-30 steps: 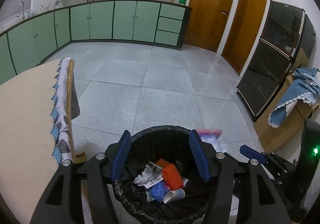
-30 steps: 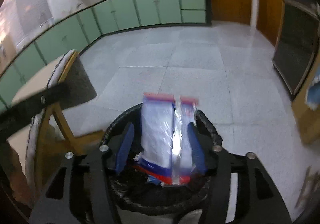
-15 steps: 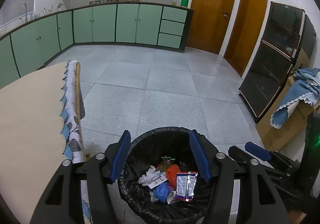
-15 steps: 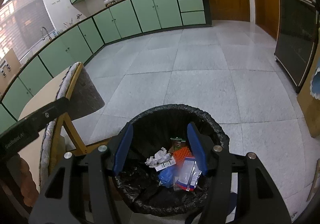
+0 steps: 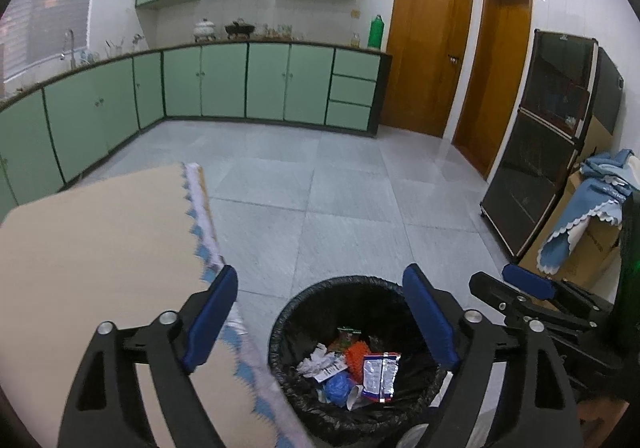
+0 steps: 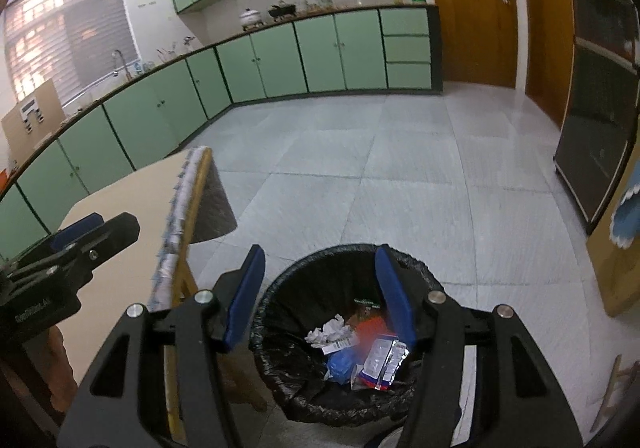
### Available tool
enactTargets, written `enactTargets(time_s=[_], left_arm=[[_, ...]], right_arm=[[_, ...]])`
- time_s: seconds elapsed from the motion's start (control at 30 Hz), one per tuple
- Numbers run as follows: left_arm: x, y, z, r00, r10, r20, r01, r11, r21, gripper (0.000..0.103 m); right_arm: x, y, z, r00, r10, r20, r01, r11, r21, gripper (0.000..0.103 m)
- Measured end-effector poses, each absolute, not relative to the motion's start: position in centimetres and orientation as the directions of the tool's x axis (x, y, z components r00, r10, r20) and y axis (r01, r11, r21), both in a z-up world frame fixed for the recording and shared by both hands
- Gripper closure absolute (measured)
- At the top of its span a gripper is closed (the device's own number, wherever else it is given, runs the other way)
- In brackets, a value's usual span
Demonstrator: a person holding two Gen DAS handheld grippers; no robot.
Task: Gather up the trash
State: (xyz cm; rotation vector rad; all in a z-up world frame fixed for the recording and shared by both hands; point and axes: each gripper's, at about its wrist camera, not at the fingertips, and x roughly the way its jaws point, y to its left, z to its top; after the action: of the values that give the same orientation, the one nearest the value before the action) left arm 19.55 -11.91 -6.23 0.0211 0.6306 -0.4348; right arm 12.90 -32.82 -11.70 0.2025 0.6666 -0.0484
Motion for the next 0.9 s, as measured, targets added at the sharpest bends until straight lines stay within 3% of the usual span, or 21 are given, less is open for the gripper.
enactTargets(time_s=[0.3, 0.53, 0.9], left_arm=[[15.8, -8.2, -2.2, 0.777, -0.363, -0.515, 0.368, 0.925, -0.097, 0.006], [13.5, -5.8, -0.3, 0.806, -0.344, -0.482, 0.341, 0.935, -0.097, 0.006], [10.3, -3.0, 1.7, 0.842, -0.307, -0.444, 0.304, 0.949, -0.080, 0.006]], right_arm=[[8.9, -29.8, -6.9, 0.829, 0.028, -0.559, 0.065, 0.987, 0.145, 0.023], [6.5, -28.7, -3.8, 0.855, 0.044, -0.517, 0.045, 0.986, 0.159, 0.007], [3.2, -26.0, -0.4, 0.879, 0.074, -0.471, -0.015, 0.992, 0.128, 0.005]])
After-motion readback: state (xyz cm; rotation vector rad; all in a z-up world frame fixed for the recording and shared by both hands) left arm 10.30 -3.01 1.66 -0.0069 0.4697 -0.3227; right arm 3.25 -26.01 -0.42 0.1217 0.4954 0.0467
